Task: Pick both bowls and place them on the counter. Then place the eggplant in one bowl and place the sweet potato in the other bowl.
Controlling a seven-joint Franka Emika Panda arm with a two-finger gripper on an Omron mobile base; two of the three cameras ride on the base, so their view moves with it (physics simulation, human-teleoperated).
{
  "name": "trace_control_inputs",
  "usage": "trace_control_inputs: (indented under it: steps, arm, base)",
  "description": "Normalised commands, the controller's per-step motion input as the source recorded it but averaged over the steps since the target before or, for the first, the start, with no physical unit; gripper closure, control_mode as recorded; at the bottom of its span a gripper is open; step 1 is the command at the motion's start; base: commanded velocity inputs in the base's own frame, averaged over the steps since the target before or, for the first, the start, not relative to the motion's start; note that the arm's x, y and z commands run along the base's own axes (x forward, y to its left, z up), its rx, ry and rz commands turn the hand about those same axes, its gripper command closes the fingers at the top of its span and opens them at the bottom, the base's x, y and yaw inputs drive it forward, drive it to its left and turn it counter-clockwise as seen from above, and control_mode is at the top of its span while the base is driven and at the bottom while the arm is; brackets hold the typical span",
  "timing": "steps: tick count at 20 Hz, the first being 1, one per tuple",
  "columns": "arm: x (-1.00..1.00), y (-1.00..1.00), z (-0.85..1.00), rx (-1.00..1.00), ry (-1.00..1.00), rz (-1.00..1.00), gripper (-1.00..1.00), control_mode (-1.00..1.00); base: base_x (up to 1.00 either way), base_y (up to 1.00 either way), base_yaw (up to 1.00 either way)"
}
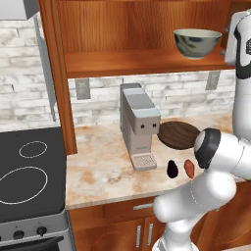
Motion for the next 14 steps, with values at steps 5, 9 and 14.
trace_control_inputs:
  steps: [5, 9, 14]
  arm:
    - [0.41, -0.09, 0.00, 0.10, 0.01, 0.10, -1.00, -1.00]
    - [0.35, -0.05, -0.05, 0.00, 0.01, 0.07, -1.00, -1.00]
    - [0.38, -0.03, 0.00, 0.00, 0.00, 0.04, -1.00, -1.00]
  base:
    - [0.00, 0.00, 0.00]
    - [0.00, 0.00, 0.00]
    - [0.00, 0.00, 0.00]
